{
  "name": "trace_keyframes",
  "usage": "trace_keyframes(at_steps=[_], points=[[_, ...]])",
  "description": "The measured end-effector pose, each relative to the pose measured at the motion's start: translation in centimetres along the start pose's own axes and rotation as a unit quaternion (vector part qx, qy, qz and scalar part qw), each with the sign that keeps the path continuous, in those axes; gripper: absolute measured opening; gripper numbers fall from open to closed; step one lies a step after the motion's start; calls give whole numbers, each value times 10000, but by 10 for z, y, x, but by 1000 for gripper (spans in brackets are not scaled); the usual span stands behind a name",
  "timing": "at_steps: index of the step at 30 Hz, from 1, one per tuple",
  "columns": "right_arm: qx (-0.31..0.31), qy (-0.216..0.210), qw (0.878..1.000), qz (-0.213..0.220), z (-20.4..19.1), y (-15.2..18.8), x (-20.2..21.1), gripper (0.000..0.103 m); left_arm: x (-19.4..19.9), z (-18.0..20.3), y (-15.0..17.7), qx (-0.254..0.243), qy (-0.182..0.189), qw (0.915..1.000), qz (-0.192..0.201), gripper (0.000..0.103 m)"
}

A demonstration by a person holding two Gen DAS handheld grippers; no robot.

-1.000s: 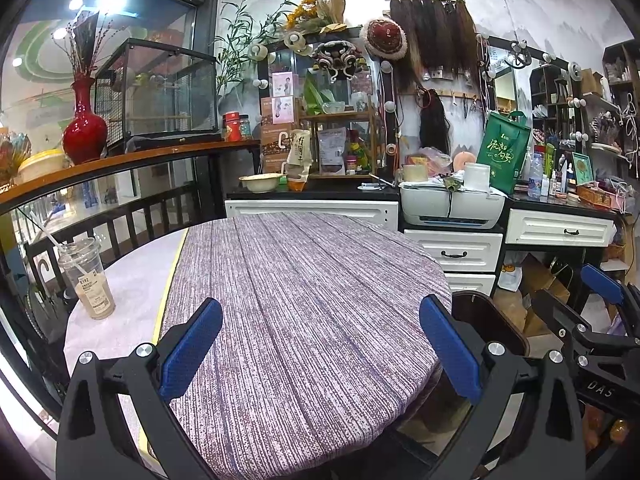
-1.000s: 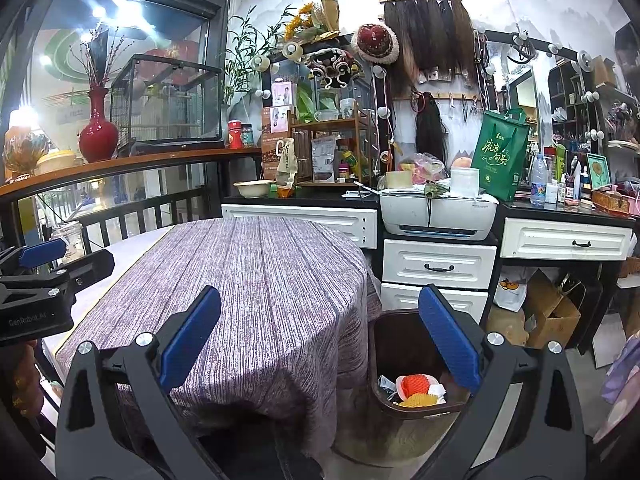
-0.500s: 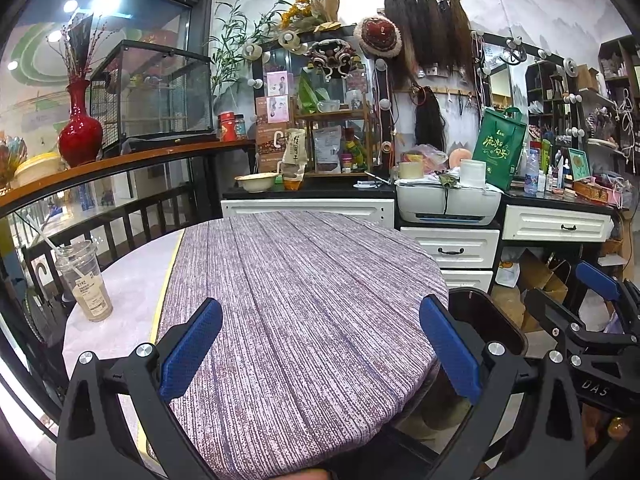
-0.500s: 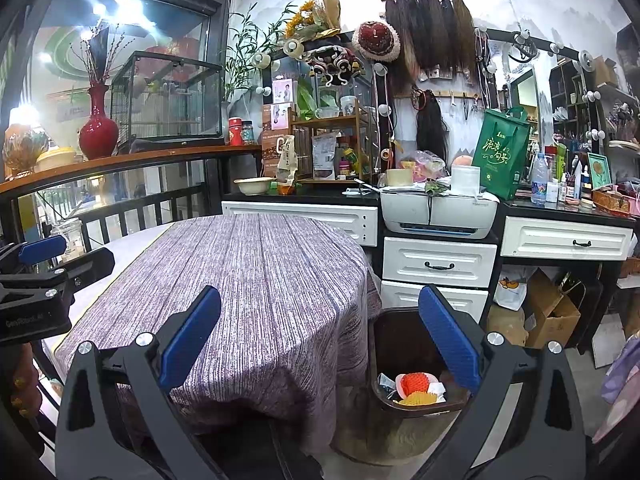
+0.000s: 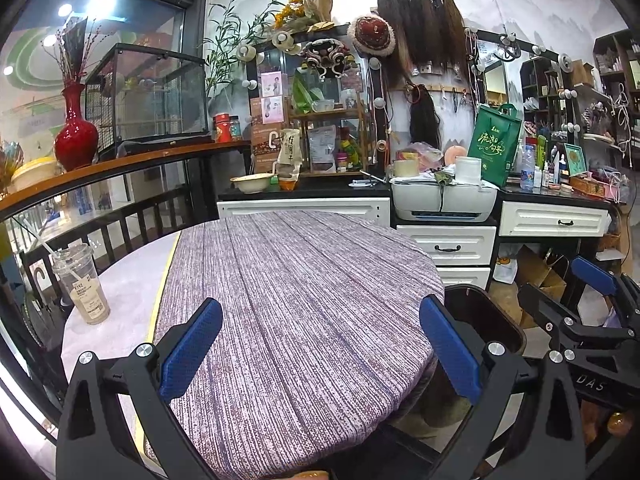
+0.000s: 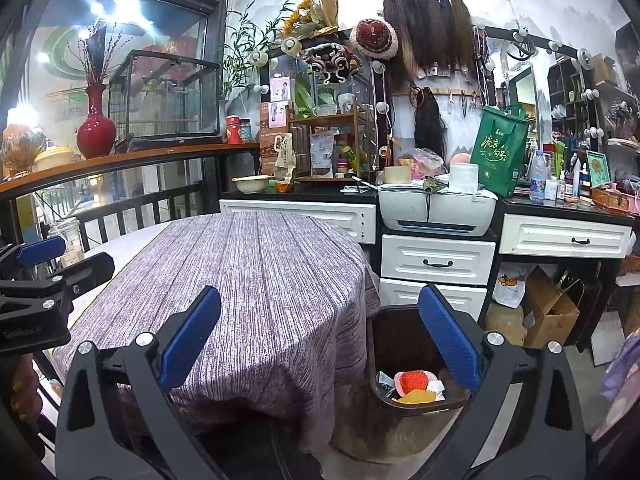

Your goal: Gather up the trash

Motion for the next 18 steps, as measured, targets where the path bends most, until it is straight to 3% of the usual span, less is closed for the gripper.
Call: trace_keyframes(at_steps=[18], points=[[1, -4, 10000, -43, 2, 4, -2, 97, -3, -4, 0, -1, 9, 10000, -30, 98]])
Point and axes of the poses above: each gripper's, at about its wrist camera, not at the fingertips, and x roughly against the way its jaws point, z to its right, y to its underside, the point moved 9 cm from there along -x, roughly the way its jaws point, and after that the axes turned 13 degrees about -y, right-handed, at the moved point
